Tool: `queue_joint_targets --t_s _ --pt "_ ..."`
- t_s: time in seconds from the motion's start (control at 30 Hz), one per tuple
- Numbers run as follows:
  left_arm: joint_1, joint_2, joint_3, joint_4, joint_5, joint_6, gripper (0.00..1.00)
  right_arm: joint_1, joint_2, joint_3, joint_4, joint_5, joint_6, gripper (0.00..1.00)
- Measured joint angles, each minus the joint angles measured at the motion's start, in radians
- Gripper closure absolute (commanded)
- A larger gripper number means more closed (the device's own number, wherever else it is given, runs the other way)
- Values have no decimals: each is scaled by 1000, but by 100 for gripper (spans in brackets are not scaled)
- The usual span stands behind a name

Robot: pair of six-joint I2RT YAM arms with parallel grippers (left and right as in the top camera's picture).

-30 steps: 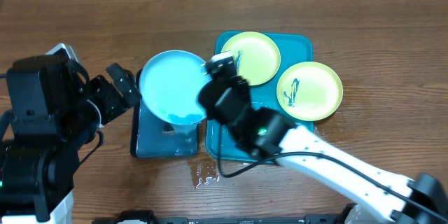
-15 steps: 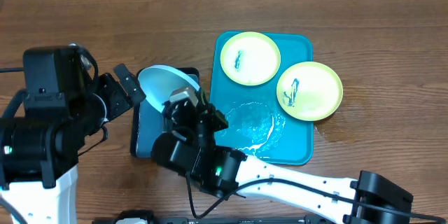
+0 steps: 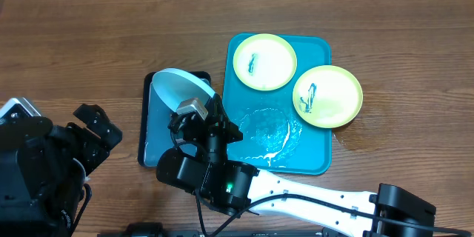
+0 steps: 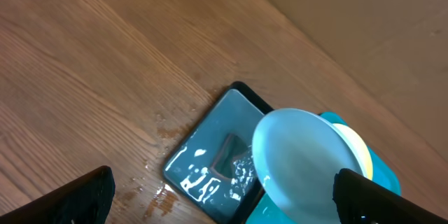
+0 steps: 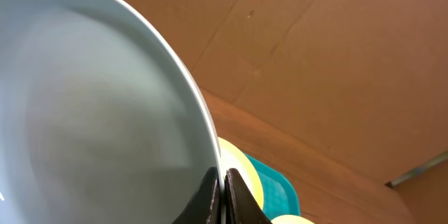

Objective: Clean dirty plates on tray and stack at the side
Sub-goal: 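Lift the plate with the right gripper and tilt it over the black tray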

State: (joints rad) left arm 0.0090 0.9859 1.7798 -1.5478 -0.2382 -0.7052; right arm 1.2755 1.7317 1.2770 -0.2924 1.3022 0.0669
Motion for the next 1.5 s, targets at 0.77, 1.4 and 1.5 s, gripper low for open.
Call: queue_joint_targets --t_s 0.77,1.4,1.5 --pt "0 29 0 -2 -13 0 0 2 0 0 14 8 -49 96" --pt "0 29 0 -2 -13 -3 0 2 -1 -1 254 108 -229 96" --pt "0 29 0 -2 -13 -3 0 -21 -1 2 170 84 -129 96"
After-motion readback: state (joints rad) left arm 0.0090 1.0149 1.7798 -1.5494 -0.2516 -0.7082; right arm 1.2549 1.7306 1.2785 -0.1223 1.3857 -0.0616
